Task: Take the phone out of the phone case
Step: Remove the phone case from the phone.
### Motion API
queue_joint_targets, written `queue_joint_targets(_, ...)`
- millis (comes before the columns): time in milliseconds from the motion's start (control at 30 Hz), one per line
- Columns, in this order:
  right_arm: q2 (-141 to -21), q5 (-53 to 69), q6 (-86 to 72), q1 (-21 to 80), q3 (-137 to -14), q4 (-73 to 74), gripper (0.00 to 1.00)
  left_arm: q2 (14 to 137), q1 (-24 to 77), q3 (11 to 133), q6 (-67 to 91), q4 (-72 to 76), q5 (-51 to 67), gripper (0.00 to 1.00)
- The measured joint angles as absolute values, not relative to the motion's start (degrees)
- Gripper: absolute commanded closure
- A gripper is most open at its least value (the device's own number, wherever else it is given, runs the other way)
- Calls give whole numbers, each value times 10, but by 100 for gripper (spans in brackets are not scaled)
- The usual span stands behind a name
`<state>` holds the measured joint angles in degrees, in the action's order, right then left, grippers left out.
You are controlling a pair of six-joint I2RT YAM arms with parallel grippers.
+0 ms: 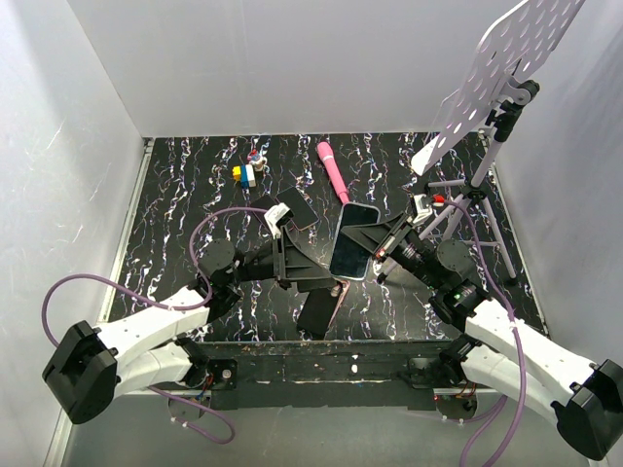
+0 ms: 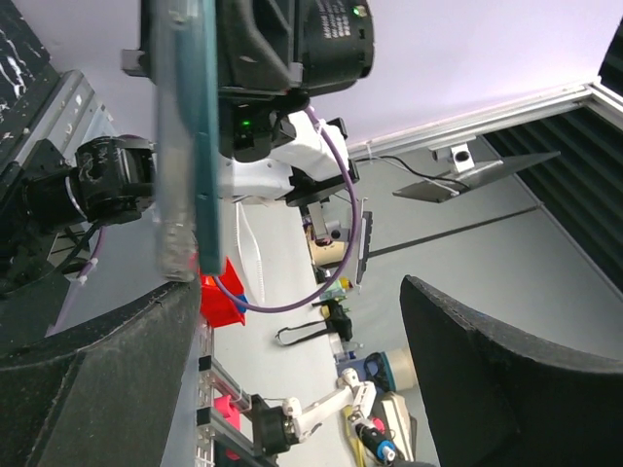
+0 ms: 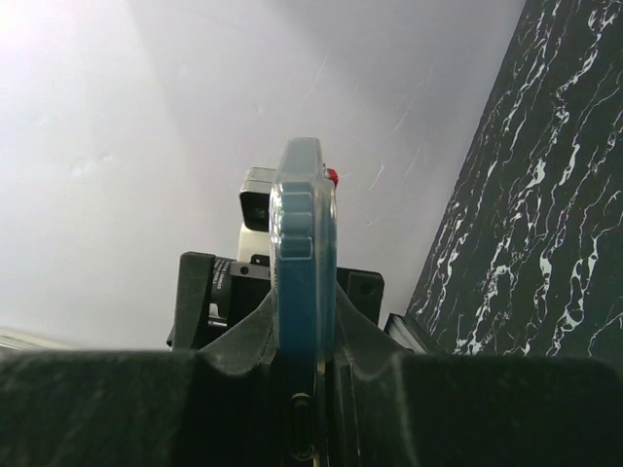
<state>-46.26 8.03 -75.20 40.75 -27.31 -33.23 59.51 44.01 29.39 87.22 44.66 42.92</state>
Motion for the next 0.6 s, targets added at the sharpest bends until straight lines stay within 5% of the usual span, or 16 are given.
queue_joint_targets(333, -465, 86, -763, 409, -273, -350, 99, 606, 441, 293, 857, 401, 395, 21)
queue_joint_targets(600, -462, 66, -742, 410, -273, -332, 99, 577, 441, 293, 835, 355, 396, 13)
